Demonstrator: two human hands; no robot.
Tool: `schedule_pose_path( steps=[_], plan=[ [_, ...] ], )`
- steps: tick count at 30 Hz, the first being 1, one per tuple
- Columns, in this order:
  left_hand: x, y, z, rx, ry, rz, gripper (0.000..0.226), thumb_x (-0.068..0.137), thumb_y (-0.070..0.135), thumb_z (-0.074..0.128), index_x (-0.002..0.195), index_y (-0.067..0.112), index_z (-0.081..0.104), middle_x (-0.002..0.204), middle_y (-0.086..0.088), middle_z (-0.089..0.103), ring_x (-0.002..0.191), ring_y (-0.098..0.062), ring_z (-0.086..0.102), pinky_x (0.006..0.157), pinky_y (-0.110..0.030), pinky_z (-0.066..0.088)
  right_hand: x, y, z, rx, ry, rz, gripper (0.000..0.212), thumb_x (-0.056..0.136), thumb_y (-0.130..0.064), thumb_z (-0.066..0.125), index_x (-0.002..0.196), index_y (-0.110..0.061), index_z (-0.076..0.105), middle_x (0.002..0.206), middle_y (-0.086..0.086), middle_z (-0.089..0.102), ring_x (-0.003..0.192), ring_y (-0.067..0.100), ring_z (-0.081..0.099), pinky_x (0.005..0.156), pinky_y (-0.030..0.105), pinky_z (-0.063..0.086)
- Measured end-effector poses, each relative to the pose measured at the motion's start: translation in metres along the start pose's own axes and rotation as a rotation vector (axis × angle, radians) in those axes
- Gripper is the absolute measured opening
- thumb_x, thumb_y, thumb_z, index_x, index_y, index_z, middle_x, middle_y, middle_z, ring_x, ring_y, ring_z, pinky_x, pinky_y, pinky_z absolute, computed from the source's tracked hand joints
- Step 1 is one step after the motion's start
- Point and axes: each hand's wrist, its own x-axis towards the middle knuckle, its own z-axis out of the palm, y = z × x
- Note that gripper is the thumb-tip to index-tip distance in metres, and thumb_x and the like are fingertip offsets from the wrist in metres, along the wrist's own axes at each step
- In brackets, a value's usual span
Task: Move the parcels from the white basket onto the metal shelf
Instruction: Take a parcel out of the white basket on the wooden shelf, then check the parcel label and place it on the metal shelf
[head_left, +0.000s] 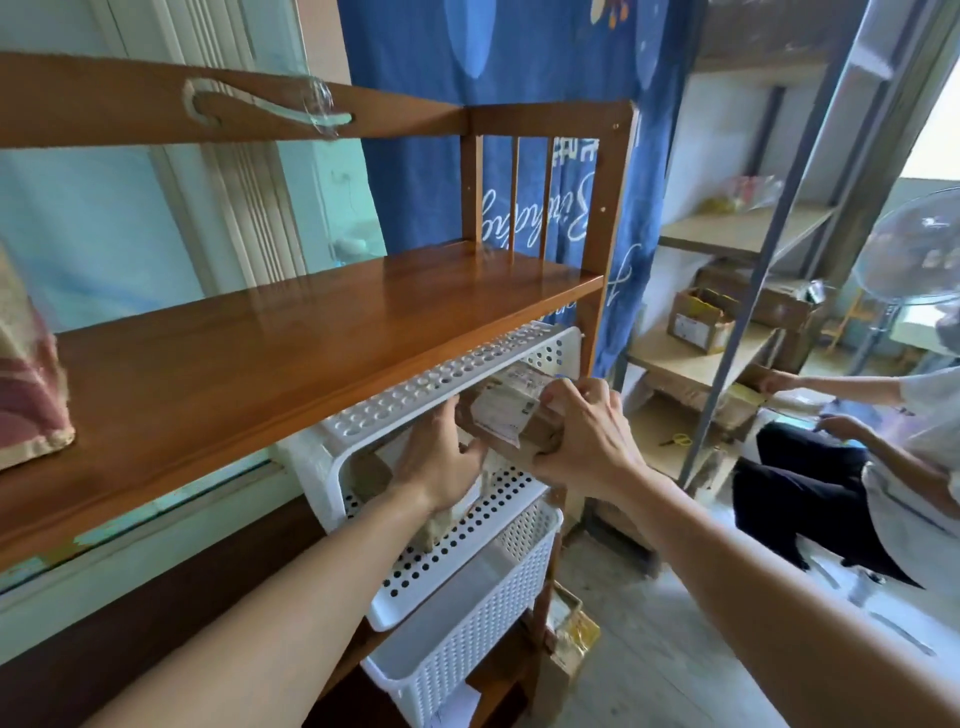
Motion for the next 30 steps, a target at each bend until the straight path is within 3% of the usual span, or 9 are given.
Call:
schedule_pose_path(
  steps=[6,10,13,16,19,22,26,28,30],
  plan=[
    [-0.064,0.012,-0.021,-0.364,0.002,-0.03,0.082,0.078,0.058,0.054,0.149,0.028,0.026,0.152,-0.009,0.044,0.132,-0.03,0.048,0.108,-0.051,0.04,-0.103,-0.01,-0.068,-0.043,0.032,-0.064,0.075,0.059,-0.04,0.084,0.127,-0.03,0.052,0.136,0.006,0.042,0.121,0.027,0.038,0.092,0.04,0.048],
    [-0.133,0.015,-0.048,-0.337,-0.025,0.099,0.046,0.093,0.045,0.055,0.131,0.019,0.049,0.127,-0.003,0.064,0.114,-0.024,0.061,0.097,-0.042,0.048,-0.186,-0.042,-0.107,-0.005,0.043,-0.137,0.079,0.058,-0.039,0.09,0.128,-0.03,0.054,0.138,0.003,0.042,0.129,0.026,0.036,0.104,0.043,0.045],
    [-0.192,0.009,-0.082,-0.424,-0.029,0.173,0.043,0.091,0.047,0.057,0.126,0.023,0.051,0.12,-0.001,0.068,0.105,-0.021,0.067,0.089,-0.041,0.057,-0.241,-0.077,-0.117,0.031,0.071,-0.206,0.078,0.055,-0.048,0.088,0.123,-0.035,0.053,0.136,-0.002,0.043,0.128,0.024,0.039,0.104,0.044,0.046],
    [-0.25,-0.009,-0.121,-0.496,0.047,0.232,0.035,0.092,0.038,0.064,0.122,0.025,0.053,0.108,0.009,0.069,0.092,-0.005,0.068,0.067,-0.017,0.057,-0.285,-0.119,-0.113,0.07,0.108,-0.298,0.077,0.053,-0.06,0.081,0.12,-0.035,0.054,0.136,-0.006,0.044,0.128,0.024,0.044,0.103,0.047,0.05],
    [-0.306,-0.035,-0.164,-0.568,0.117,0.18,0.038,0.089,0.029,0.07,0.12,0.028,0.049,0.106,0.014,0.064,0.09,0.0,0.063,0.071,-0.023,0.059,-0.309,-0.166,-0.106,0.101,0.075,-0.431,0.075,0.058,-0.059,0.084,0.121,-0.033,0.054,0.139,-0.009,0.043,0.129,0.021,0.044,0.104,0.046,0.05],
    [-0.352,-0.069,-0.216,-0.652,0.151,0.089,0.056,0.085,0.032,0.074,0.132,0.028,0.045,0.118,0.002,0.068,0.098,-0.011,0.07,0.073,-0.03,0.061,-0.317,-0.223,-0.094,0.177,0.056,-0.542,0.073,0.064,-0.044,0.09,0.125,-0.025,0.056,0.143,-0.009,0.041,0.129,0.014,0.045,0.106,0.039,0.049],
    [-0.421,-0.112,-0.279,-0.824,0.26,0.052,0.049,0.09,0.023,0.069,0.132,0.027,0.046,0.115,-0.004,0.074,0.091,-0.013,0.076,0.068,-0.028,0.061,-0.321,-0.305,-0.07,0.365,0.058,-0.626,0.082,0.065,-0.007,0.086,0.134,-0.032,0.05,0.146,-0.004,0.041,0.12,0.005,0.051,0.098,0.031,0.052],
    [-0.452,-0.132,-0.299,-0.83,0.323,0.066,0.044,0.093,0.021,0.065,0.133,0.026,0.047,0.122,-0.007,0.072,0.097,-0.018,0.074,0.076,-0.035,0.061,-0.328,-0.339,-0.06,0.438,0.028,-0.68,0.084,0.065,-0.006,0.081,0.134,-0.04,0.046,0.142,-0.006,0.042,0.112,-0.005,0.051,0.092,0.021,0.05],
    [-0.473,-0.145,-0.311,-0.841,0.374,0.06,0.041,0.096,0.019,0.061,0.134,0.027,0.047,0.126,-0.009,0.068,0.09,-0.02,0.074,0.075,-0.038,0.058,-0.333,-0.359,-0.056,0.504,0.047,-0.712,0.083,0.064,-0.014,0.077,0.136,-0.042,0.046,0.142,-0.005,0.044,0.116,0.003,0.052,0.095,0.027,0.051]
  ],
)
